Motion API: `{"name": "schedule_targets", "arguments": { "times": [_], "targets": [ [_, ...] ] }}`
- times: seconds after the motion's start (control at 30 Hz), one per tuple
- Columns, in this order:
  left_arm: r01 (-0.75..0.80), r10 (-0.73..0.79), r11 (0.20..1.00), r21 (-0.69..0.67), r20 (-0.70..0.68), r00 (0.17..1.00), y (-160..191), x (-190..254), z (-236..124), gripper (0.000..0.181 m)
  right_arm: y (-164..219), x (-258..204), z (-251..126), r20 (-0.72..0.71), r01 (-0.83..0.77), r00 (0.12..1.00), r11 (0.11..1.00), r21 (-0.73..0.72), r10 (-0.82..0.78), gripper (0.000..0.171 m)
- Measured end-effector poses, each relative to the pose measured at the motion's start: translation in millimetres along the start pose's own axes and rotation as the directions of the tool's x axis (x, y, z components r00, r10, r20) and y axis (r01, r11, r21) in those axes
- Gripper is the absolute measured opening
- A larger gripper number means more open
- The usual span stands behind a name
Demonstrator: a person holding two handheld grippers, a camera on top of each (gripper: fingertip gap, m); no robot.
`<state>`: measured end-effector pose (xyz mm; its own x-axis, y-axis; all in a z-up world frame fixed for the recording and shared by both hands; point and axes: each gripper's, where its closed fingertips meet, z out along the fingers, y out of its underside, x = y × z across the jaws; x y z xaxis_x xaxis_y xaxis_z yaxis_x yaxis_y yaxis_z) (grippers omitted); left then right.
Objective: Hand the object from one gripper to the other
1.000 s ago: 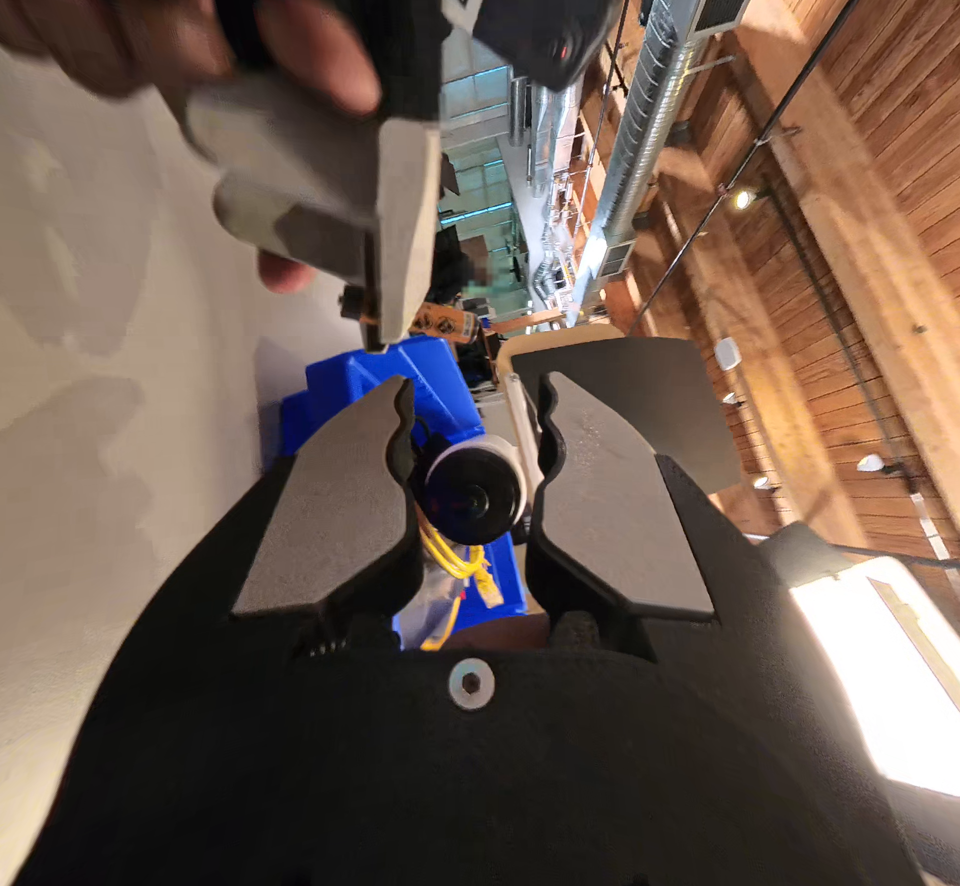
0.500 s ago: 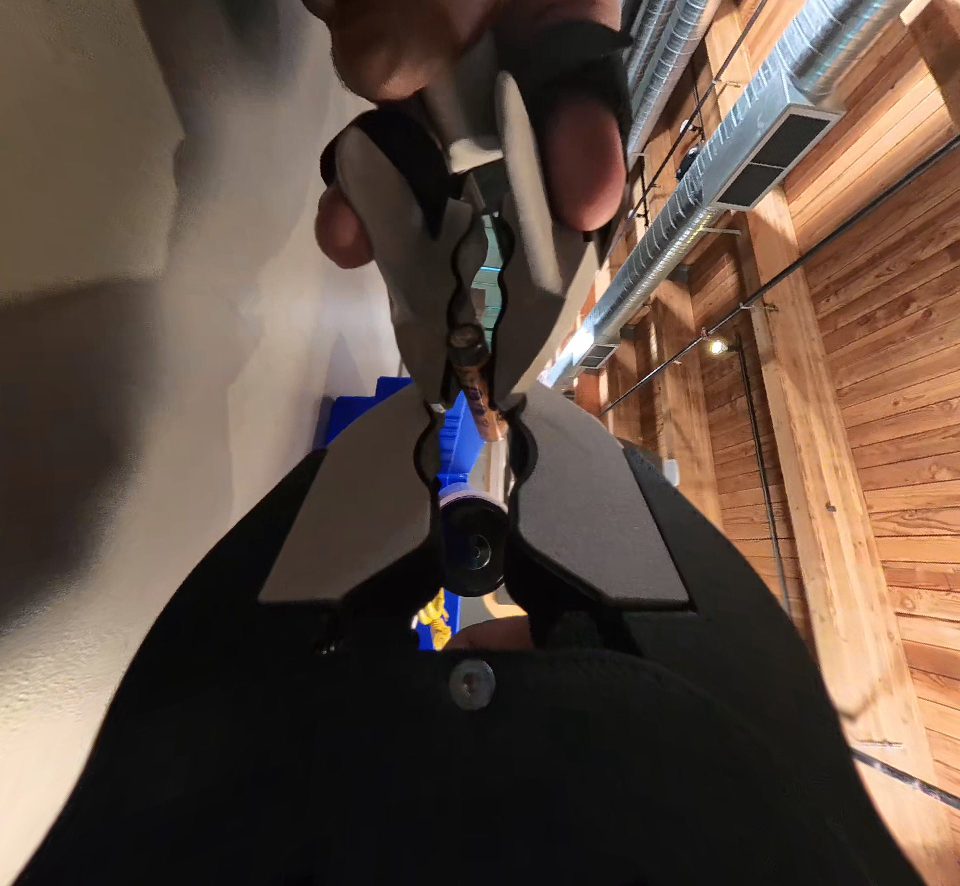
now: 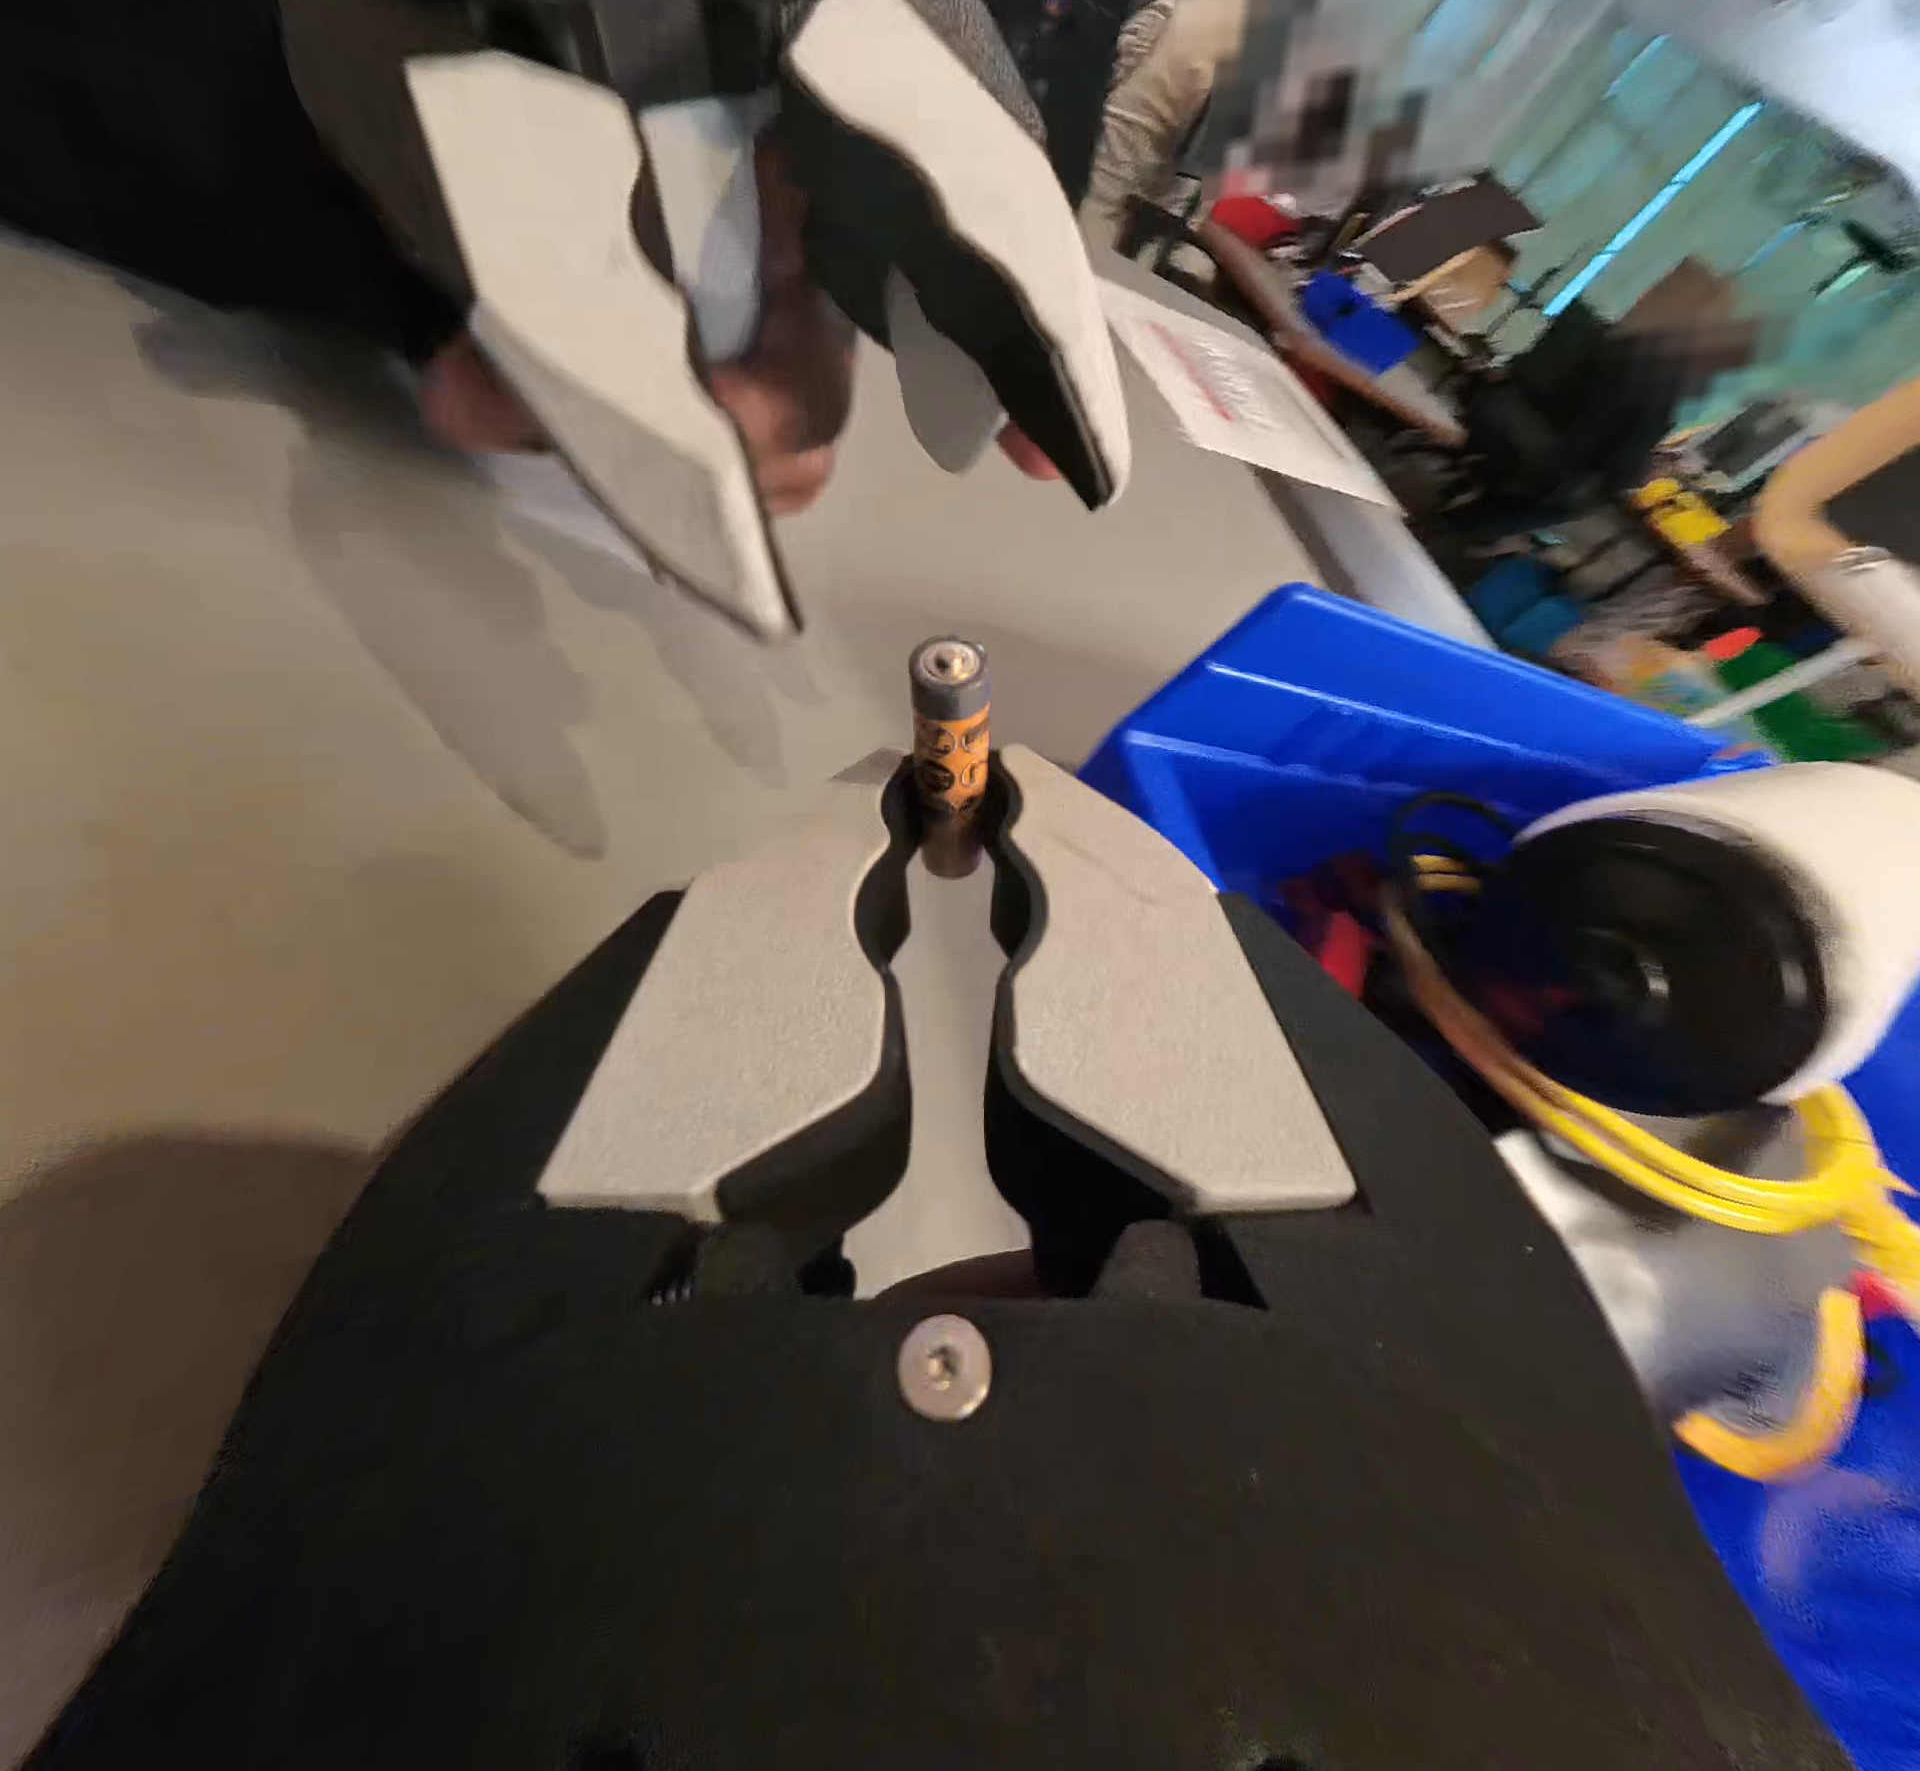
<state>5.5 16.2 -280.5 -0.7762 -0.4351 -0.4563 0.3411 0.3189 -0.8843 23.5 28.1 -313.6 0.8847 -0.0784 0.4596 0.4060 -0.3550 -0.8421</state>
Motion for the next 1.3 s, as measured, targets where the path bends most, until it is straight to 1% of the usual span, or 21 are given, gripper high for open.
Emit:
{"name": "schedule_targets", "arguments": {
  "times": [0.07,0.2,0.23,0.27,0.3,0.37,0.47,0.53,0.57,0.63,0.7,0.73,0.77,0.8,0.87,0.97,1.03,1.07,1.1,1.2,1.3],
  "targets": [
    [-0.008,0.009,0.999,0.033,-0.025,1.0,-6,11,4,0.053,-4,-10,1,0.069,-0.057,0.996,0.998,0.022,0.056,0.011],
    [0.094,-0.089,0.994,0.048,-0.089,0.992,-9,23,12,0.048,-11,-27,4,0.146,-0.078,0.987,0.996,0.037,0.072,0.011],
    [0.104,-0.1,0.994,0.029,-0.1,0.99,-6,26,13,0.039,-12,-30,4,0.156,-0.071,0.986,0.997,0.043,0.064,0.011],
    [0.111,-0.108,0.994,0.014,-0.117,0.987,-3,29,14,0.023,-14,-34,4,0.167,-0.064,0.984,0.997,0.046,0.056,0.011],
    [0.129,-0.126,0.992,0.011,-0.147,0.981,-3,33,14,0.012,-13,-34,5,0.158,-0.054,0.986,0.998,0.039,0.047,0.011],
    [0.207,-0.205,0.978,0.0,-0.143,0.968,-3,29,14,0.012,-13,-32,5,0.124,-0.018,0.992,0.999,0.047,0.012,0.012],
    [0.444,-0.438,0.896,0.003,-0.158,0.885,-6,15,12,0.012,-9,-12,4,-0.067,0.185,0.981,0.983,0.016,-0.184,0.032],
    [0.639,-0.619,0.768,0.045,-0.203,0.759,-12,2,8,0.012,-8,1,0,-0.202,0.391,0.897,0.919,-0.058,-0.394,0.038],
    [0.738,-0.709,0.672,0.062,-0.234,0.665,-14,-5,7,0.012,-11,7,-3,-0.265,0.484,0.83,0.87,-0.097,-0.491,0.041],
    [0.908,-0.848,0.409,0.092,-0.33,0.415,-17,-21,2,0.012,-18,13,-8,-0.344,0.611,0.704,0.777,-0.154,-0.621,0.044],
    [0.99,-0.885,0.11,0.083,-0.445,0.136,-17,-34,-3,0.012,-27,13,-11,-0.402,0.682,0.608,0.71,-0.176,-0.684,0.045],
    [0.998,-0.877,-0.009,0.064,-0.48,0.023,-13,-38,-3,0.012,-30,13,-13,-0.424,0.71,0.568,0.681,-0.182,-0.706,0.045],
    [0.996,-0.868,-0.085,0.04,-0.493,-0.054,-9,-39,-2,0.012,-34,11,-14,-0.441,0.737,0.528,0.649,-0.188,-0.726,0.045],
    [0.993,-0.868,-0.119,0.017,-0.488,-0.095,-5,-36,0,0.012,-36,9,-14,-0.451,0.763,0.489,0.617,-0.194,-0.747,0.044],
    [0.991,-0.876,-0.132,-0.022,-0.465,-0.127,0,-27,6,0.012,-39,4,-13,-0.461,0.805,0.428,0.56,-0.198,-0.778,0.044],
    [0.987,-0.872,-0.14,-0.079,-0.462,-0.161,-2,-15,12,0.012,-39,-5,-10,-0.44,0.843,0.384,0.503,-0.191,-0.812,0.039],
    [0.986,-0.879,-0.13,-0.107,-0.448,-0.165,-2,-8,15,0.012,-37,-7,-9,-0.427,0.853,0.371,0.484,-0.195,-0.825,0.03],
    [0.985,-0.881,-0.125,-0.12,-0.443,-0.166,-2,-5,16,0.012,-36,-7,-9,-0.42,0.852,0.374,0.485,-0.198,-0.827,0.02],
    [0.984,-0.879,-0.124,-0.127,-0.446,-0.169,-3,-4,16,0.012,-35,-8,-9,-0.411,0.849,0.386,0.492,-0.193,-0.826,0.011],
    [0.986,-0.876,-0.119,-0.12,-0.455,-0.161,-5,-7,15,0.012,-37,-4,-11,-0.42,0.82,0.435,0.543,-0.181,-0.797,0.011],
    [0.998,-0.892,-0.048,-0.039,-0.448,-0.06,-7,-18,10,0.023,-41,-2,-14,-0.42,0.761,0.546,0.639,-0.113,-0.725,0.01]
  ]
}}
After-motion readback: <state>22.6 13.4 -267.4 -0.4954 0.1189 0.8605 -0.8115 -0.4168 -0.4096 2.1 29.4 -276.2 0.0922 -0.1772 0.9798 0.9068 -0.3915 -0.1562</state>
